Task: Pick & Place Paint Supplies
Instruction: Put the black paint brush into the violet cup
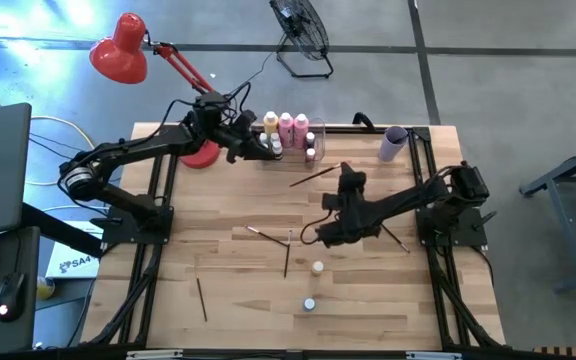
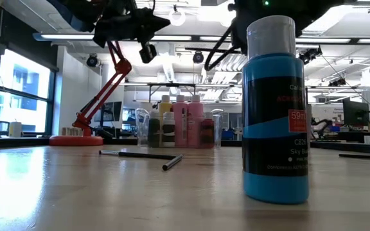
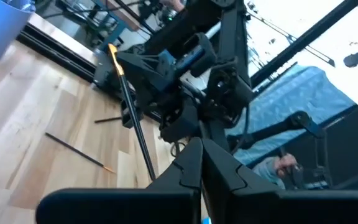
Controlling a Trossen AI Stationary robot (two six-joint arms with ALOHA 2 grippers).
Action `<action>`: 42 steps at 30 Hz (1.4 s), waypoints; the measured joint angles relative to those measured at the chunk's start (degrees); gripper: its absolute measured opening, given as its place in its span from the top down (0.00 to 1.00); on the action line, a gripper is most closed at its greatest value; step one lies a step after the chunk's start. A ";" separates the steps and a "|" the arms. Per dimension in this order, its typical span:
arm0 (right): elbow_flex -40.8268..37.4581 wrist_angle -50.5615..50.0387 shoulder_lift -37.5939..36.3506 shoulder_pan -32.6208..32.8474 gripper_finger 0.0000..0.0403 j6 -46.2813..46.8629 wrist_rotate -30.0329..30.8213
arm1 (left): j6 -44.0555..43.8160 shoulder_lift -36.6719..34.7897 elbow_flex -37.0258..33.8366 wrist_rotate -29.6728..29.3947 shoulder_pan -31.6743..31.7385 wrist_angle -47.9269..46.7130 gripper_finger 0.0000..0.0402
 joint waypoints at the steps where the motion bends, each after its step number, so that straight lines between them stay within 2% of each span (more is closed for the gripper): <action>1: 0.28 0.48 0.00 0.00 0.99 -1.16 -0.08 | 0.00 0.00 0.00 -0.23 0.00 0.01 0.99; 5: 0.68 5.94 0.00 0.10 0.99 -7.42 -0.05 | 0.65 0.00 0.00 -1.16 -0.11 -0.01 0.92; 10: 0.68 16.48 0.00 0.26 0.99 -16.48 -0.08 | 0.88 0.00 0.00 -1.77 -1.83 -1.80 0.76; 14: 0.68 26.43 0.00 1.03 0.99 -25.22 -0.08 | 1.39 0.00 -0.01 -2.15 -3.56 -5.80 0.63; 18: 0.68 36.13 0.00 1.88 0.99 -34.12 -0.08 | 2.27 0.00 -0.02 -2.33 -5.15 -9.81 0.56; 24: 0.68 45.60 0.00 2.96 0.99 -43.64 -0.07 | 6.12 0.00 -0.04 -3.46 -6.97 -15.24 0.55; 32: 0.68 53.10 0.02 3.38 0.99 -51.03 -0.17 | 6.49 0.68 -0.06 -5.83 -10.72 -15.96 0.55; 42: 0.68 54.82 0.02 3.63 0.99 -53.34 -2.14 | 4.34 4.07 -0.07 -7.78 -15.60 -9.75 0.55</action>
